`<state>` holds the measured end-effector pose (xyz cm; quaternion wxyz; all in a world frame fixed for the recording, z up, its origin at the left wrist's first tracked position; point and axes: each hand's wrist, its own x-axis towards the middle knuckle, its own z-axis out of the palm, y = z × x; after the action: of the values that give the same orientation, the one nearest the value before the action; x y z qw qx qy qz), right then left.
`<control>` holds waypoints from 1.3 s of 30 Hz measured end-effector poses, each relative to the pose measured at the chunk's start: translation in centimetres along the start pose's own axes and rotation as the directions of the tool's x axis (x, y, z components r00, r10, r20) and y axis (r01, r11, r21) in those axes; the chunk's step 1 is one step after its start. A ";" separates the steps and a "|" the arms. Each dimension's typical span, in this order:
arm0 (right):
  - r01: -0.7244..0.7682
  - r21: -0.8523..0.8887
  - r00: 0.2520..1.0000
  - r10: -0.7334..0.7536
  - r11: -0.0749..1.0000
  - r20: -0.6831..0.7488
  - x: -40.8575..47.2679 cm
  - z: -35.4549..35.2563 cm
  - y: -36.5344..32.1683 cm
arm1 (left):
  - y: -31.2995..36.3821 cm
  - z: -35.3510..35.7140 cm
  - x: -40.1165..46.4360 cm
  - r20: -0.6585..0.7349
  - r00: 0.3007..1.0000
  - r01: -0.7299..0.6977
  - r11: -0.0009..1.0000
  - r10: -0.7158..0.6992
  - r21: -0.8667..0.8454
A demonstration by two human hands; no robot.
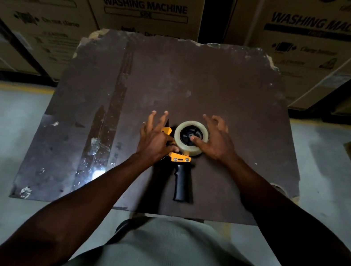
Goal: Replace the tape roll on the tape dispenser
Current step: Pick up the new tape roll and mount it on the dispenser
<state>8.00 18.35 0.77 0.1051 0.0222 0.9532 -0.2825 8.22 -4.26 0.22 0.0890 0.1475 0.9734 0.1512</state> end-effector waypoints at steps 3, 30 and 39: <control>0.039 -0.085 0.991 -0.028 0.996 0.127 0.5 -0.1 -0.8 | 0.4 -0.2 0.9 0.072 0.997 0.035 0.998 -0.039 0.047; 0.193 -0.203 0.916 -0.102 0.960 0.388 1.0 -0.3 -0.6 | -1.6 2.7 -1.2 -0.070 0.995 -0.098 0.929 0.077 -0.356; -0.281 0.169 0.953 0.295 0.945 -0.068 -8.5 4.1 -0.9 | -1.2 2.7 -1.8 -0.075 0.997 -0.022 0.935 -0.005 -0.353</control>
<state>17.03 15.51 -0.25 0.0989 0.1827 0.9182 -0.3373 10.19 -5.24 -2.48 0.0772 0.1275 0.9323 0.3296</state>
